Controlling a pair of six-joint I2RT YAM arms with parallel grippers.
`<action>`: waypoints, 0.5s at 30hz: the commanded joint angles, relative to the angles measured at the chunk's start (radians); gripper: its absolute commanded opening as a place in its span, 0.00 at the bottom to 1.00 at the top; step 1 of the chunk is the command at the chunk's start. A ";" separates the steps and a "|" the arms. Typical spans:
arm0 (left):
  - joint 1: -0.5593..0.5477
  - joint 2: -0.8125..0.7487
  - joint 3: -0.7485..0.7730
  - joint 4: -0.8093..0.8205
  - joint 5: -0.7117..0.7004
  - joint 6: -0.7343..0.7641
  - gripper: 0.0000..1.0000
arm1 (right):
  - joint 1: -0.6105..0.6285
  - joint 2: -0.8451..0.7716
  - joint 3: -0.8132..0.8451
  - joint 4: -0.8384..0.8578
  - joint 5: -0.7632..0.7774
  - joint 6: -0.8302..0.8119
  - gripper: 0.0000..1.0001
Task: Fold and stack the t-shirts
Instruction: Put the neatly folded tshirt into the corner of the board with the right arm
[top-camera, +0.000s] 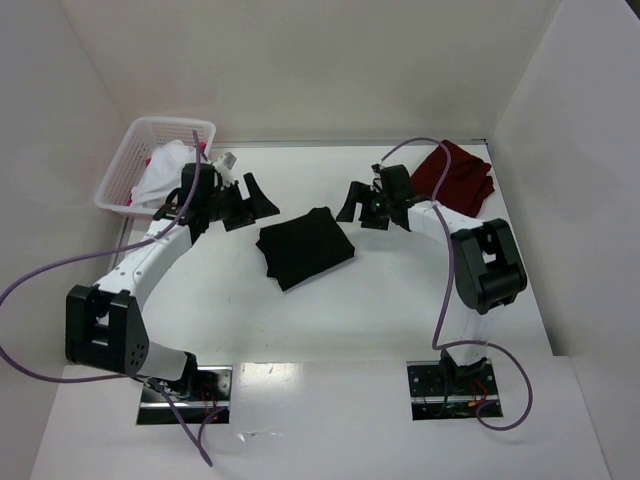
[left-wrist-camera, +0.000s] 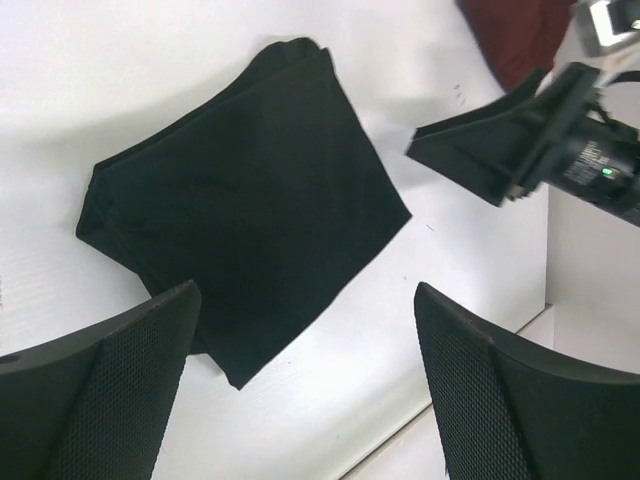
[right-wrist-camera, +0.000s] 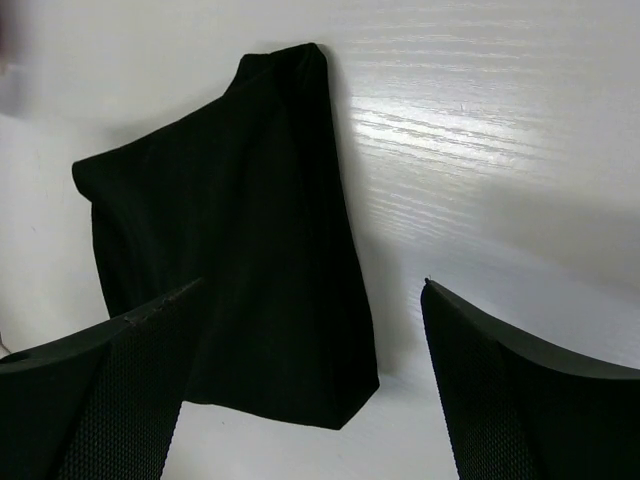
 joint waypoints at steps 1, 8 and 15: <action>-0.003 -0.061 -0.008 -0.029 -0.003 0.032 0.95 | 0.005 -0.002 0.006 0.016 -0.039 -0.040 0.91; 0.007 -0.118 0.002 -0.038 0.028 0.042 0.99 | 0.036 0.104 0.057 -0.010 -0.060 -0.062 0.91; 0.025 -0.129 0.020 -0.047 0.051 0.071 0.99 | 0.057 0.167 0.067 -0.010 -0.049 -0.071 0.91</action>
